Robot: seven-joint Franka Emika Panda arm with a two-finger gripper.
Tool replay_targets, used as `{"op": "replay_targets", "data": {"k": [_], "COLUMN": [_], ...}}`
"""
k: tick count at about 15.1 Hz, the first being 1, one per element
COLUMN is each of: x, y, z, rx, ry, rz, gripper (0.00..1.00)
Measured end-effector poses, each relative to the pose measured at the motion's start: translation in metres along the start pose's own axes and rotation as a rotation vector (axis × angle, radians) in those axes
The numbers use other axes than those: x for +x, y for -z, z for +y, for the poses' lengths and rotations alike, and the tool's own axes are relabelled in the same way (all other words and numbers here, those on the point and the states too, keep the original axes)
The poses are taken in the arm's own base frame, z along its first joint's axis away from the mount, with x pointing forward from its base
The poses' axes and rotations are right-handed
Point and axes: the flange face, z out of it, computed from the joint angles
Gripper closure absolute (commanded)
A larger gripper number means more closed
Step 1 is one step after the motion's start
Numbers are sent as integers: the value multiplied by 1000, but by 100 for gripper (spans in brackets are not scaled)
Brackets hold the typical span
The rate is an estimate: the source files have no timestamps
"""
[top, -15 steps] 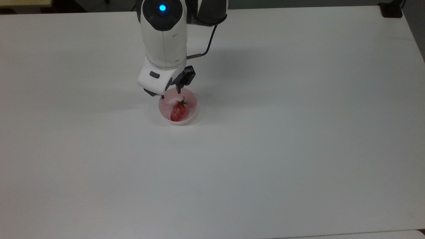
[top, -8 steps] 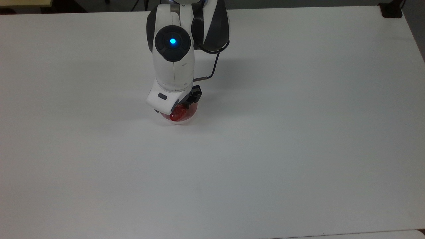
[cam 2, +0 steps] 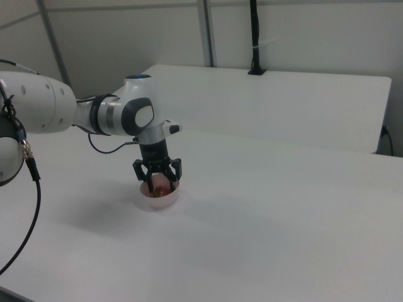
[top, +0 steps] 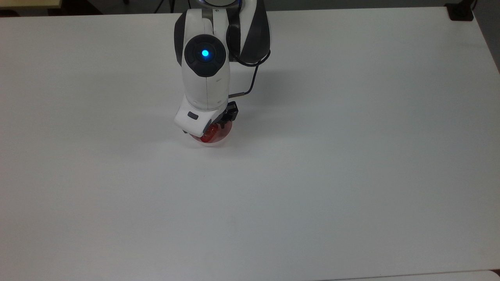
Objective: Pick up strawberry from bowl
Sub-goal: 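Close the gripper on the red strawberry inside the pink bowl, then lift the strawberry out of the bowl and carry it away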
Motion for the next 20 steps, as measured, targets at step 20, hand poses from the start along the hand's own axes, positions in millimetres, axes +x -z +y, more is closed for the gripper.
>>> {"op": "replay_targets", "data": {"k": [20], "x": [-35], "y": [79], "z": [18], "rx": [24], "ry": [13], "rz": [-8], "gripper": [67]}}
